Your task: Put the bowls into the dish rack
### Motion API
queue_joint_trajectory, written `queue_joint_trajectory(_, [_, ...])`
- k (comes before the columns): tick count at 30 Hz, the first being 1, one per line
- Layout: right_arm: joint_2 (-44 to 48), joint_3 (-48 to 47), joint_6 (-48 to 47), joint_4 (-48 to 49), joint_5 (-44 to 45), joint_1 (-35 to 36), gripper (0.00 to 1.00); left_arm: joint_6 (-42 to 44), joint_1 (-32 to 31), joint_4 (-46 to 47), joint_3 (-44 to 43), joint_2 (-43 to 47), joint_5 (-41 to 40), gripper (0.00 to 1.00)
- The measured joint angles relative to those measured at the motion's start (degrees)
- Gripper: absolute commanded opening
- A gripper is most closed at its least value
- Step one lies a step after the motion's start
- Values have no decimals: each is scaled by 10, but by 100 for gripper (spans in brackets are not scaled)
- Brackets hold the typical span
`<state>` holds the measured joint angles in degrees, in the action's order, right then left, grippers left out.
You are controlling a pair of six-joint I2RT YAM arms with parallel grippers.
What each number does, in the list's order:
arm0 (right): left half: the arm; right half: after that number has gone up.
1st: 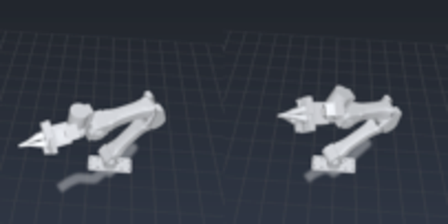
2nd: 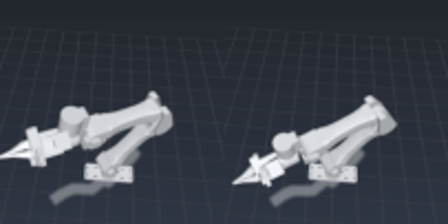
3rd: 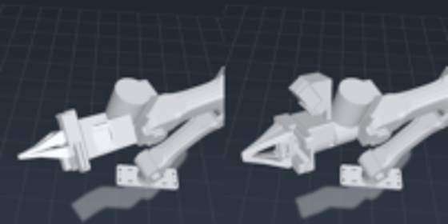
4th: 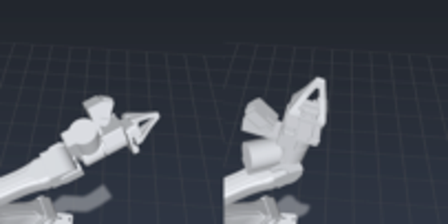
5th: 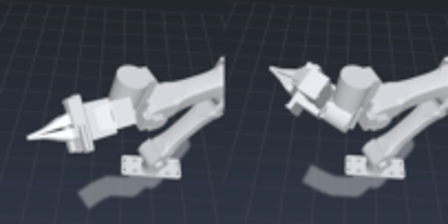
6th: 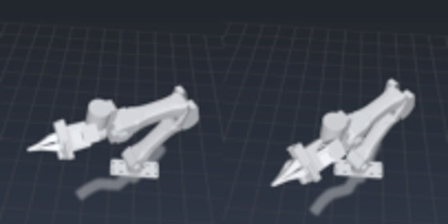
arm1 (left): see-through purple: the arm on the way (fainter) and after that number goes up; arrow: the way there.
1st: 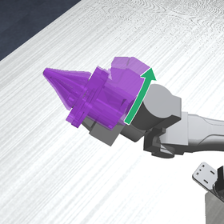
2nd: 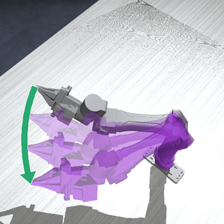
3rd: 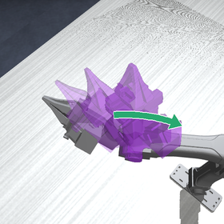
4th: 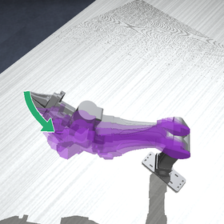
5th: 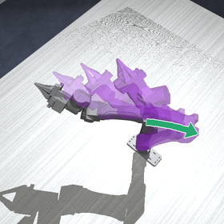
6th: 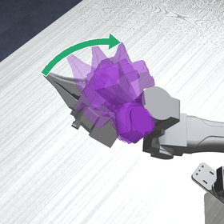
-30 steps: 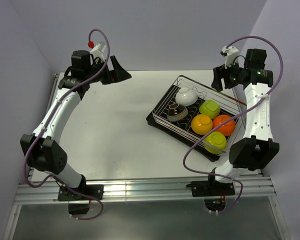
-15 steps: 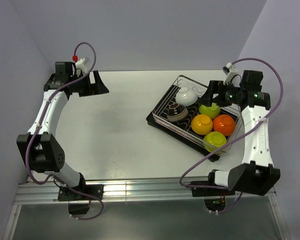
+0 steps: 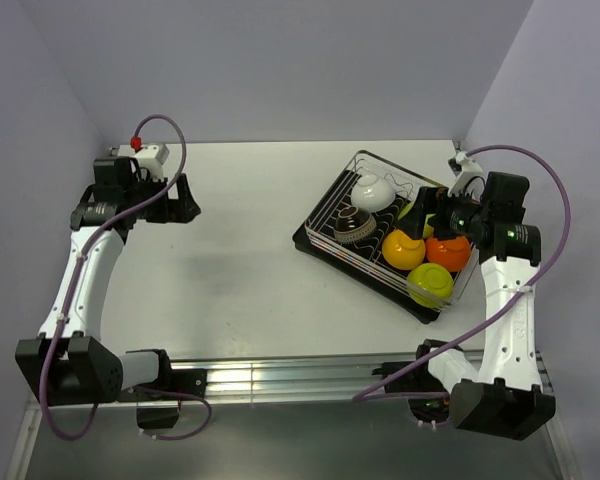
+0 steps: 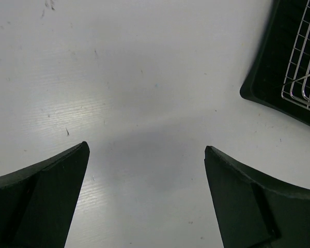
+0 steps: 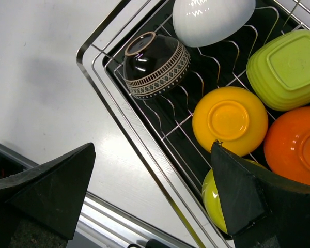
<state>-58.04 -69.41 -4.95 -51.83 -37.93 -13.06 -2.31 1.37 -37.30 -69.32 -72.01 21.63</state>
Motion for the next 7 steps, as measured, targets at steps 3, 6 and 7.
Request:
queue_joint_trajectory(3, [8, 4, 1, 2, 4, 0, 100, 1, 0, 1, 3, 18, -6, 99])
queue_joint_trajectory(6, [15, 7, 3, 2, 6, 0, 100, 0, 0, 1, 3, 24, -8, 99])
queue_joint_trajectory(7, [18, 8, 3, 3, 6, 0, 100, 0, 0, 1, 3, 24, -8, 100])
